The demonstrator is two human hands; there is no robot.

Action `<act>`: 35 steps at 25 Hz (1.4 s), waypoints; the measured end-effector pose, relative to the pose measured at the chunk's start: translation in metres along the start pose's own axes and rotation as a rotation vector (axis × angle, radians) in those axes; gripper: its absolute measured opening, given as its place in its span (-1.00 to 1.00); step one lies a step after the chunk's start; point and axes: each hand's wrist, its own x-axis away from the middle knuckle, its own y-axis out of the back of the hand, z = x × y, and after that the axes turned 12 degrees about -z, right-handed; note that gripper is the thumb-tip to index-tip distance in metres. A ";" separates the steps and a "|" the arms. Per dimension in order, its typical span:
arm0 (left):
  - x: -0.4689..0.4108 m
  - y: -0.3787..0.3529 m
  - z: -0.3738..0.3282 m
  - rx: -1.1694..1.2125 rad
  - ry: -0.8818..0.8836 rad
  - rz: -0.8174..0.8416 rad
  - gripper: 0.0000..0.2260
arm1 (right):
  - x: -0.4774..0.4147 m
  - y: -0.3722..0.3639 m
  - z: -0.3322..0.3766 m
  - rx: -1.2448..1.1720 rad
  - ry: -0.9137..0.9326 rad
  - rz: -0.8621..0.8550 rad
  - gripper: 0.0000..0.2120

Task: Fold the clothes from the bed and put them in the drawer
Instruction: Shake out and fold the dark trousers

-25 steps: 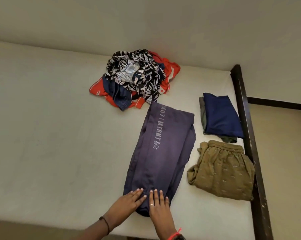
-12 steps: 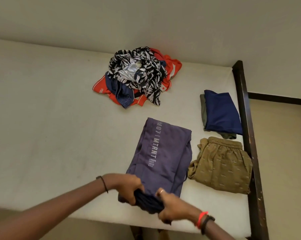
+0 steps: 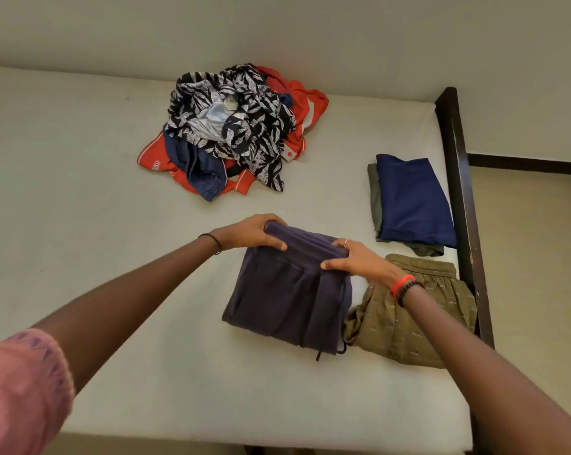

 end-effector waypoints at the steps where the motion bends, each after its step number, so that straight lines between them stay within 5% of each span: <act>1: -0.012 -0.005 0.005 0.037 0.025 -0.061 -0.53 | -0.014 0.001 -0.005 -0.036 -0.018 -0.027 -0.63; 9: -0.075 -0.038 0.036 0.198 0.184 -0.391 -0.44 | -0.093 -0.013 -0.021 0.044 0.002 -0.175 -0.68; 17: -0.039 -0.058 0.054 -0.017 0.250 -0.592 -0.23 | -0.047 -0.056 -0.045 -0.209 -0.268 -0.605 -0.01; 22: -0.002 -0.065 0.074 0.176 0.511 -0.417 0.15 | -0.023 -0.074 -0.072 -0.303 -0.463 -0.486 0.04; 28: 0.000 -0.068 0.076 0.446 0.476 -0.293 -0.51 | -0.029 -0.062 -0.072 -0.497 -0.507 -0.260 -0.30; 35: 0.014 -0.067 0.073 0.322 0.339 -0.291 -0.51 | -0.017 -0.065 -0.079 -0.562 -0.358 -0.157 -0.38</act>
